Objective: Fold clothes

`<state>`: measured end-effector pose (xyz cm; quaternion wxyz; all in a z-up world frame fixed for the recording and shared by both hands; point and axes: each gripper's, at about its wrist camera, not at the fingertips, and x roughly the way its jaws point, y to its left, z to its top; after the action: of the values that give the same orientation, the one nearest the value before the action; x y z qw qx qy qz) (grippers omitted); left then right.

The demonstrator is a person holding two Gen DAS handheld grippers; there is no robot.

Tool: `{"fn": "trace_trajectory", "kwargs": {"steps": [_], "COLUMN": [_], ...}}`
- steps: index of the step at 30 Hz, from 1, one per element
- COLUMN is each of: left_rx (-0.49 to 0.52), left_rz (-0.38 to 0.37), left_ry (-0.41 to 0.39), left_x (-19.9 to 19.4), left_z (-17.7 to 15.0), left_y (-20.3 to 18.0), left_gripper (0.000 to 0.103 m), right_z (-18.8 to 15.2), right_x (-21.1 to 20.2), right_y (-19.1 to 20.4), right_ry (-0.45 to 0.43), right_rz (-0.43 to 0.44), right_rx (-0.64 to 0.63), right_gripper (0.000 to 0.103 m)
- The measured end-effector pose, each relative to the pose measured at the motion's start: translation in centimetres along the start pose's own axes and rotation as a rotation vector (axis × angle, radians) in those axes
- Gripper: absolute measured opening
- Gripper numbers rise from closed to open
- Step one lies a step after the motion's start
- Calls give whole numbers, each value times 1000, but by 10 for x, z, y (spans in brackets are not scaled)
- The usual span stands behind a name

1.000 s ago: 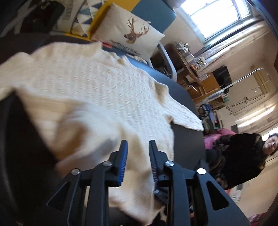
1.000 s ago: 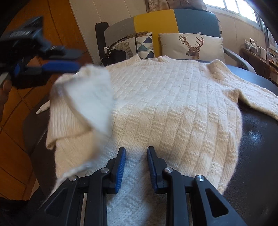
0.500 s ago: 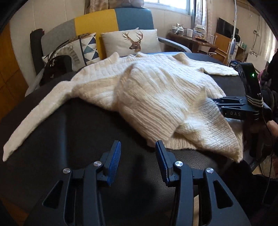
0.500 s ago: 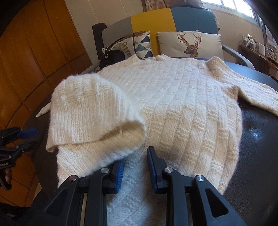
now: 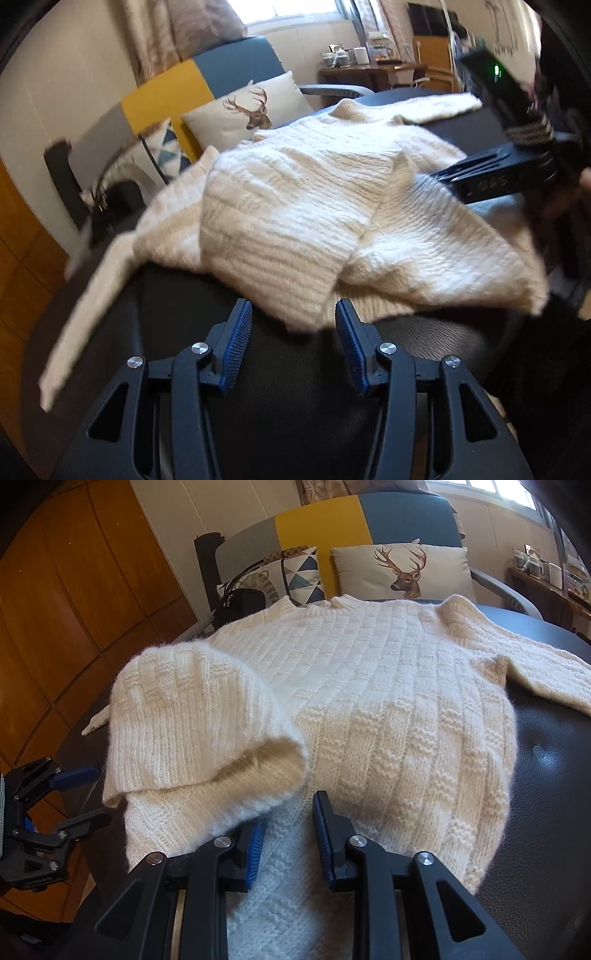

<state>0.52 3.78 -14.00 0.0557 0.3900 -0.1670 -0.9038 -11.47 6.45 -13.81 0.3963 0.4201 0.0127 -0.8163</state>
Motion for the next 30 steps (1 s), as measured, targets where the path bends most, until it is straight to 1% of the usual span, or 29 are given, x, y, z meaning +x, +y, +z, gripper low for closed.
{"fn": "trace_trajectory", "kwargs": {"steps": [3,4,5,6,7,9,12,14,18,21,22,24,26,28,30], "left_rx": [22,21,7,-13,-41,-112,-246,-342,-563,-689,-722,-777,-805,-826,-804], "left_rz": [72,81,73,61,50,27,-36,-86,-199,-268,-278,-281,-251,-225,-183], "left_ry": [12,17,28,42,50,54,32,9,-62,-106,-118,-142,-147,-131,-89], "left_x": [10,13,15,18,19,18,3,-12,-53,-80,-88,-103,-112,-112,-105], "left_z": [4,5,5,4,5,5,6,6,0,-12,-17,-28,-40,-52,-63], "left_y": [-3,-3,-1,2,6,18,42,61,105,125,129,135,138,141,136], "left_gripper": [50,50,41,28,9,8,7,6,6,3,1,0,0,0,0], "right_z": [1,2,2,4,5,7,9,12,22,28,29,31,32,31,31], "right_x": [0,1,1,1,2,4,6,8,14,18,19,19,19,20,20], "right_y": [1,1,1,2,3,5,10,13,20,21,21,19,19,20,20], "right_ry": [8,11,15,23,32,52,79,107,202,259,274,297,313,320,326], "right_rz": [-4,-5,-7,-11,-17,-31,-54,-71,-105,-109,-105,-97,-104,-115,-122], "right_rx": [-1,-3,-4,-6,-12,-31,-64,-84,-130,-151,-152,-153,-166,-178,-178], "right_gripper": [24,24,24,24,24,24,24,24,24,24,24,24,24,24,24]}}
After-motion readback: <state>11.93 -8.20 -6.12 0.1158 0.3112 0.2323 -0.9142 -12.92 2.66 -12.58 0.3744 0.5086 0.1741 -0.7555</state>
